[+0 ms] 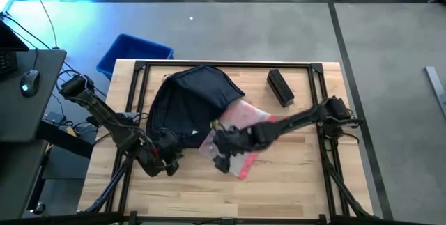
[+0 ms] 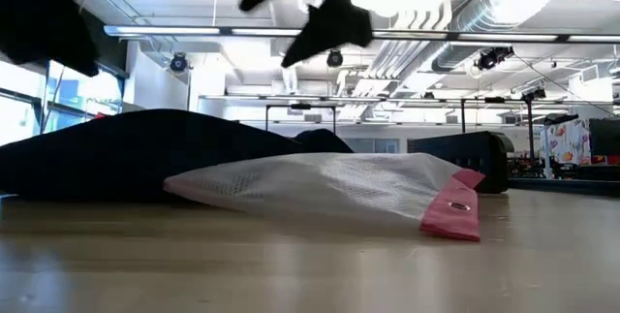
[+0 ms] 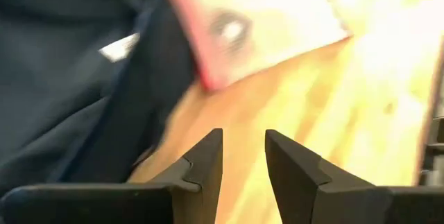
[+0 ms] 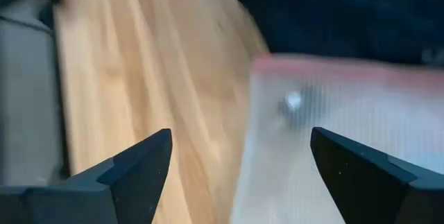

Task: Unpack backpack
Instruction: Open the transparent pink zip bag

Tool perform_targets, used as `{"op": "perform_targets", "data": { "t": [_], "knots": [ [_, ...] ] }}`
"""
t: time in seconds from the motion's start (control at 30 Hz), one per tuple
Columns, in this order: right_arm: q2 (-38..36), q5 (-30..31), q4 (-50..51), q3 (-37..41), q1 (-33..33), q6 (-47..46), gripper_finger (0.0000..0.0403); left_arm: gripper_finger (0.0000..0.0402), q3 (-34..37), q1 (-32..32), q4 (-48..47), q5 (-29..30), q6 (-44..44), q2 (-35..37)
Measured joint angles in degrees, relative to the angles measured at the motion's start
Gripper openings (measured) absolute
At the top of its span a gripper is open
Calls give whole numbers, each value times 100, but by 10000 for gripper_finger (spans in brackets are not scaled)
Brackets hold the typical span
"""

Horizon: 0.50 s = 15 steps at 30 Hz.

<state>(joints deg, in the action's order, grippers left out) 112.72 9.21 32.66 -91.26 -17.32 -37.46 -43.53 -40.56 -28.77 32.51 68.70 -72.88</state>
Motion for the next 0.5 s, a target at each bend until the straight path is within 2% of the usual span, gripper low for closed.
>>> {"op": "perform_targets", "data": {
  "t": [0.1,0.27,0.37,0.5],
  "knots": [
    [150,125,-28,311,-186,-744,299,90,42,321,521,59,-242,-334],
    [368,-344,181,636,-341,-1555,252,90,42,878,1281,-166,-549,-1027],
    [354,-479,621,660,-626,-1645,222,90,42,1050,1598,-627,-780,-1340],
    [418,-831,1967,682,-1150,-1544,189,90,42,1109,1887,-937,-933,-1542]
  ]
}}
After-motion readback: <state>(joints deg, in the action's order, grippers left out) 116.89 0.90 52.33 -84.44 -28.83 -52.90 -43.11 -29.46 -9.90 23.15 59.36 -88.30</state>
